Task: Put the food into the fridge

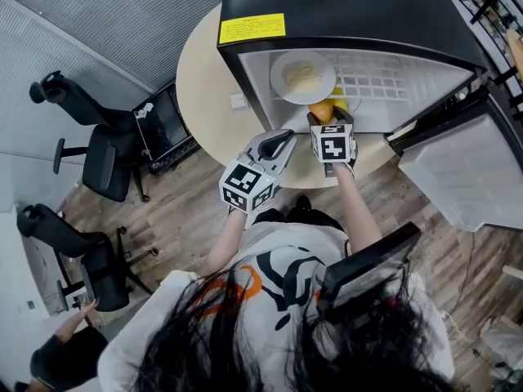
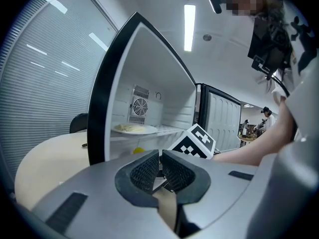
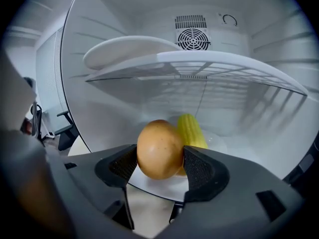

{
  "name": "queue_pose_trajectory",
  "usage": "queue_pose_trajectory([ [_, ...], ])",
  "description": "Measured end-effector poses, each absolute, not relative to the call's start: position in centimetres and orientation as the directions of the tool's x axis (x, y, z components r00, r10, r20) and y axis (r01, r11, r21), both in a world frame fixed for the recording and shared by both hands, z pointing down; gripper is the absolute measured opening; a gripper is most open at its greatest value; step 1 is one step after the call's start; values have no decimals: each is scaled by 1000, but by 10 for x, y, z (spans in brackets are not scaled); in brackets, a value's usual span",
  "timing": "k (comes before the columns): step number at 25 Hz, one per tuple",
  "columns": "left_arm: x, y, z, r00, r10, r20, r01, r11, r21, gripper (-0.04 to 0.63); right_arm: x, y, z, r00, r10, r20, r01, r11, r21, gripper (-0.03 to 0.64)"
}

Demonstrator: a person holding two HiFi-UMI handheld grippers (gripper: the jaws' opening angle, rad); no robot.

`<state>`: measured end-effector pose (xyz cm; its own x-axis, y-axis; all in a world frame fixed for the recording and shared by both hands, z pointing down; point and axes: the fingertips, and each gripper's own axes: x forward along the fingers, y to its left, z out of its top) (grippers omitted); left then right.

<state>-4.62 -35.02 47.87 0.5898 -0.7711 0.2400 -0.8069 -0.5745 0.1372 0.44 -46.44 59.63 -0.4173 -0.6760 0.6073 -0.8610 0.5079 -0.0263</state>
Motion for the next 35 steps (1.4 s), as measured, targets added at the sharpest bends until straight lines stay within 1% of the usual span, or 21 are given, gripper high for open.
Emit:
queue_pose_trajectory([
  [4,-54,-354,479,576,-780,245,-817,-561,136,12,-3,-469,603,-405,-675,617,-838,543,44,299],
  [9,-59,-358,480,568,-784,251,-823,-552,136,12,5,-483,612,-354,-683,639,-856,512,73,299],
  [14,-60,-361,483,574,-776,261,-818,-559,137,12,13,-495,615,-343,-694,634,-861,501,83,299],
  [20,-59,-364,485,582,-768,266,-812,-568,135,12,13,-497,618,-355,-690,631,-873,486,40,299],
  [26,-62,-360,488,588,-759,278,-807,-575,137,12,19,-489,626,-375,-679,631,-901,427,-76,299],
  [35,-64,-355,487,608,-745,275,-792,-594,140,12,19,-471,618,-386,-683,621,-902,419,-99,311],
])
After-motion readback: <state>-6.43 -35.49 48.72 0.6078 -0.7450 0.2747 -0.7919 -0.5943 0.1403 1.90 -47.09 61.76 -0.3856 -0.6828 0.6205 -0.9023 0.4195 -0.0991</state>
